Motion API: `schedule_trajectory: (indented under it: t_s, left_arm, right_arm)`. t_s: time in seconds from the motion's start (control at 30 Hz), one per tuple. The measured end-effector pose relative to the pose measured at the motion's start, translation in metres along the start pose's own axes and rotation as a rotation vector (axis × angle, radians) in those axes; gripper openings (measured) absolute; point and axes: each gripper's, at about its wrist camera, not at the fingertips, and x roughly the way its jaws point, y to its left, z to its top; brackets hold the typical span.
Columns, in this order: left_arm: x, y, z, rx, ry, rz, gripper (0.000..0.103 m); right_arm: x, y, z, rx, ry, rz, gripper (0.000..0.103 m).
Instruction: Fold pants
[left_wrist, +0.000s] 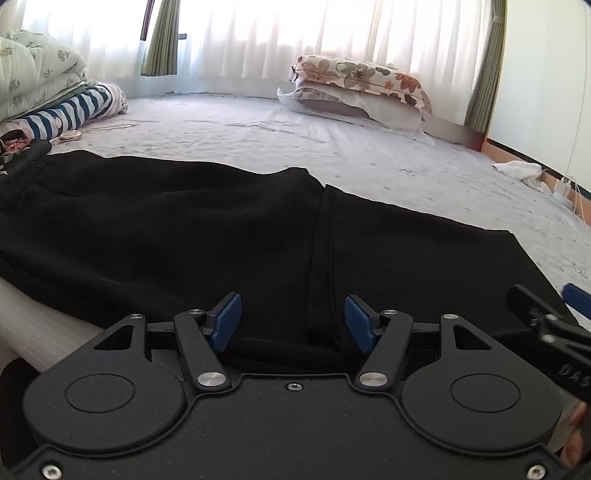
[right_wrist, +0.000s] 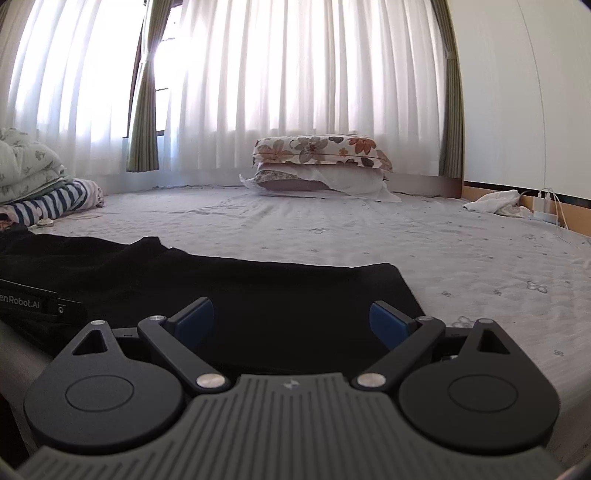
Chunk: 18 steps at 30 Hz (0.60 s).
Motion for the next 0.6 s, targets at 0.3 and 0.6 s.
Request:
schedule_trajectory:
  t_s: [0.3,0.6]
  left_arm:
    - [0.004,-0.015,-0.002,0.028,0.028,-0.058,0.023]
    - [0.003,-0.004,0.000,-0.004,0.006,0.000,0.010]
  right_arm:
    - [0.014,0.030,-0.007,-0.044,0.062,0.030,0.098]
    - [0.015,0.037,-0.007,-0.038,0.074,0.059,0.098]
